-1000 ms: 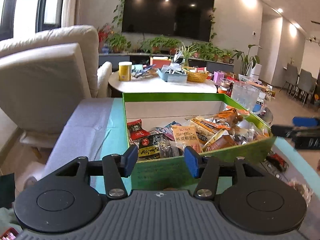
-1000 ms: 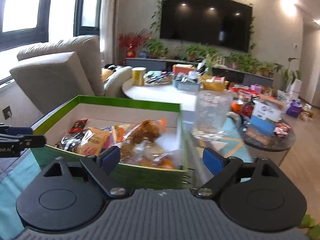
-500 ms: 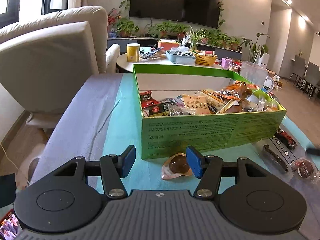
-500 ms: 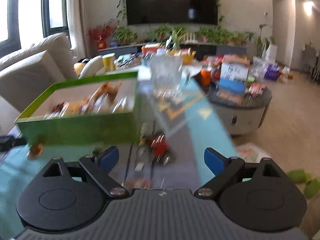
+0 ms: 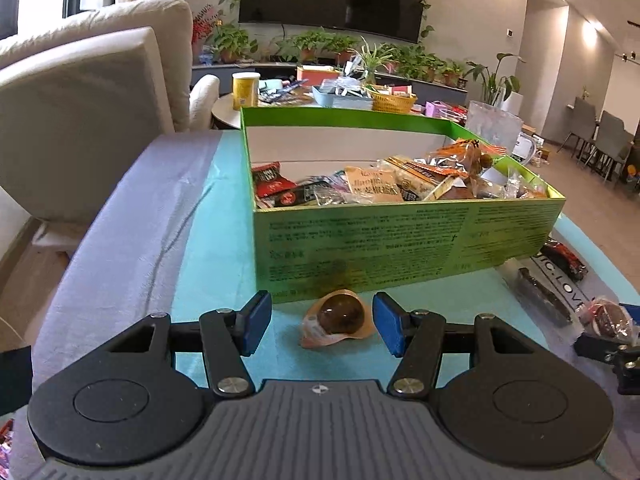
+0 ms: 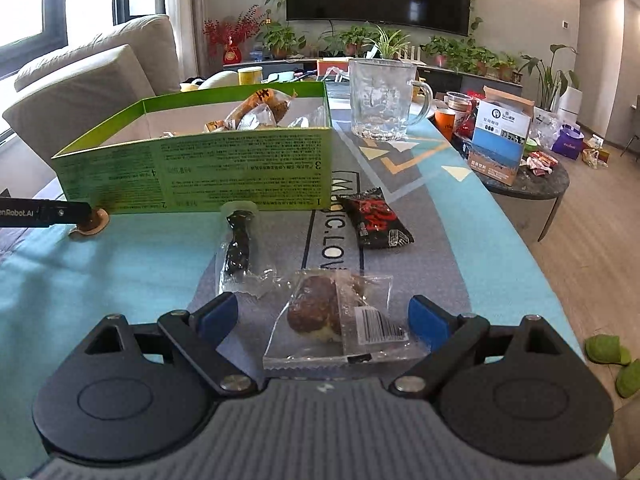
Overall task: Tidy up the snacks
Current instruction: 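Grasp the round brown chocolate with the left gripper while the right grasps a clear bag of brown snack, then carry both held snacks up over the green box, then open both grippers to release the chocolate and clear bag into the box, then grasp a clear bag with a dark stick using the left gripper while the right grasps a black-and-red snack bag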
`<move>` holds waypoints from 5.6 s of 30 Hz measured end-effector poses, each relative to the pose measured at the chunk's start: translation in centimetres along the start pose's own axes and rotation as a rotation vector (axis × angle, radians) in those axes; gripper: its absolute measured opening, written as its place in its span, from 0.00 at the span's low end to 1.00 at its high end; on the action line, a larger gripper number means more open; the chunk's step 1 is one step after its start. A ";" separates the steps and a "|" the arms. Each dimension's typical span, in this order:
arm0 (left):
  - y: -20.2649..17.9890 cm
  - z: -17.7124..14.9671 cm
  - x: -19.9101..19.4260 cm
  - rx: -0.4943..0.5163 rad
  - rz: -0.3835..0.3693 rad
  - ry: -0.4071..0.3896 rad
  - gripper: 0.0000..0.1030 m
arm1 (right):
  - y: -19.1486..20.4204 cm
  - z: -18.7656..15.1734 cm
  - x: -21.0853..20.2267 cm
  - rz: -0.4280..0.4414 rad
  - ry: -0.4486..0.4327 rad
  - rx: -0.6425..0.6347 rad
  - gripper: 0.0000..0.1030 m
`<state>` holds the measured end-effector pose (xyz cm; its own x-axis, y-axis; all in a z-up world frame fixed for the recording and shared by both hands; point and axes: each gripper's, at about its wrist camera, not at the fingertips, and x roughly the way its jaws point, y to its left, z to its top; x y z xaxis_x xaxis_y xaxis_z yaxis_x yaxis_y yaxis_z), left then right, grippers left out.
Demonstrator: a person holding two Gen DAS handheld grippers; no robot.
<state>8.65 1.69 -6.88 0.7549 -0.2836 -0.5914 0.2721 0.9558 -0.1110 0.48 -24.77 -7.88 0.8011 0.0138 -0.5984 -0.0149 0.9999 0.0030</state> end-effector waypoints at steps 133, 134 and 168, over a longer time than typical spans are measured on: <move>-13.5 3.1 2.8 0.125 -0.099 0.105 0.54 | -4.9 4.2 3.6 0.037 -0.066 0.075 0.46; -13.8 3.0 3.2 0.122 -0.097 0.116 0.54 | -4.9 4.1 3.6 0.041 -0.068 0.078 0.46; -7.6 1.9 -1.0 0.025 -0.081 0.101 0.24 | -3.3 4.7 3.6 0.058 0.025 -0.026 0.34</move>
<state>6.92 -5.45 -3.93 0.6664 -0.3490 -0.6589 0.3450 0.9277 -0.1425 6.26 -27.95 -6.31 0.7830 0.0712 -0.6180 -0.0768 0.9969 0.0177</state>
